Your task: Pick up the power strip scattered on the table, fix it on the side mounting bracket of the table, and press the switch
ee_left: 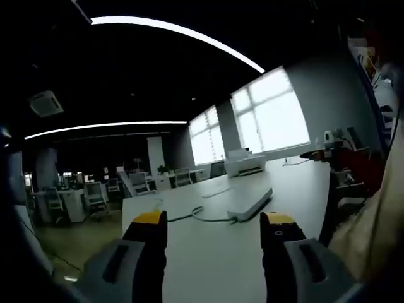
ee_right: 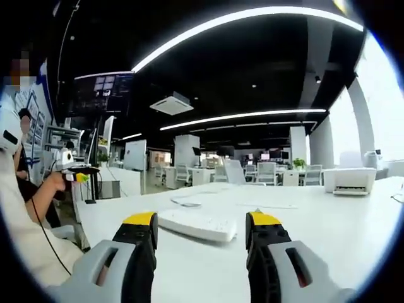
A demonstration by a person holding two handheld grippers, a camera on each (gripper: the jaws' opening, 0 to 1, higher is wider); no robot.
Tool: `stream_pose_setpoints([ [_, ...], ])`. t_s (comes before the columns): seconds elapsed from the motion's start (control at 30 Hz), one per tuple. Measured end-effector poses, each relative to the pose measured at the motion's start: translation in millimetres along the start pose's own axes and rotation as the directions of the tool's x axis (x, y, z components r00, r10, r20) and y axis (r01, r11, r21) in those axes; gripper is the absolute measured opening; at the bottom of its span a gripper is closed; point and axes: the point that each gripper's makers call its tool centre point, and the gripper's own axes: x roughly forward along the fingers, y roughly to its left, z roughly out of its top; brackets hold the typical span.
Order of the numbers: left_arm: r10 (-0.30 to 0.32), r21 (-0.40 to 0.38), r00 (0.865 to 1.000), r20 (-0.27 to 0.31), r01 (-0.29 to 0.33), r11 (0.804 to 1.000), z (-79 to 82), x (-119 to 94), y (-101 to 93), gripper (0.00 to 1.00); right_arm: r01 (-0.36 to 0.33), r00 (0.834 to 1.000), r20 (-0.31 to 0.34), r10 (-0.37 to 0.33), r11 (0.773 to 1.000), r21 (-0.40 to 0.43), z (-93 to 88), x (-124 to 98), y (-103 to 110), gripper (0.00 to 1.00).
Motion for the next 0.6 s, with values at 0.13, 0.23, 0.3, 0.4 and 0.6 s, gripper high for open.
stream_pose_setpoints([
  [0.13, 0.021, -0.007, 1.0, -0.023, -0.021, 1.0, -9.4, 2.1, 8.1, 0.63, -0.013, 1.0, -0.019, 0.013, 1.0, 0.009, -4.3, 9.4, -3.4, 0.52],
  [0.23, 0.019, -0.006, 0.999, -0.029, -0.019, 1.0, -15.9, 1.4, 11.1, 0.63, -0.012, 0.999, -0.033, 0.013, 1.0, 0.008, -6.4, 12.0, -4.1, 0.52],
  [0.3, 0.02, -0.015, 0.999, -0.036, -0.021, 1.0, -19.1, 0.2, 14.2, 0.63, -0.018, 0.999, -0.031, 0.018, 1.0, 0.01, -6.1, 10.9, -2.6, 0.53],
  [0.4, 0.017, -0.015, 0.999, -0.042, -0.018, 1.0, -19.7, -3.0, 14.0, 0.63, -0.025, 1.0, -0.011, 0.025, 1.0, 0.017, -2.2, 5.4, -0.4, 0.53],
  [0.6, 0.014, -0.011, 0.999, -0.039, -0.014, 1.0, -15.8, -6.7, 8.4, 0.63, -0.008, 1.0, 0.005, 0.008, 1.0, 0.014, -0.4, -7.1, -7.3, 0.52],
])
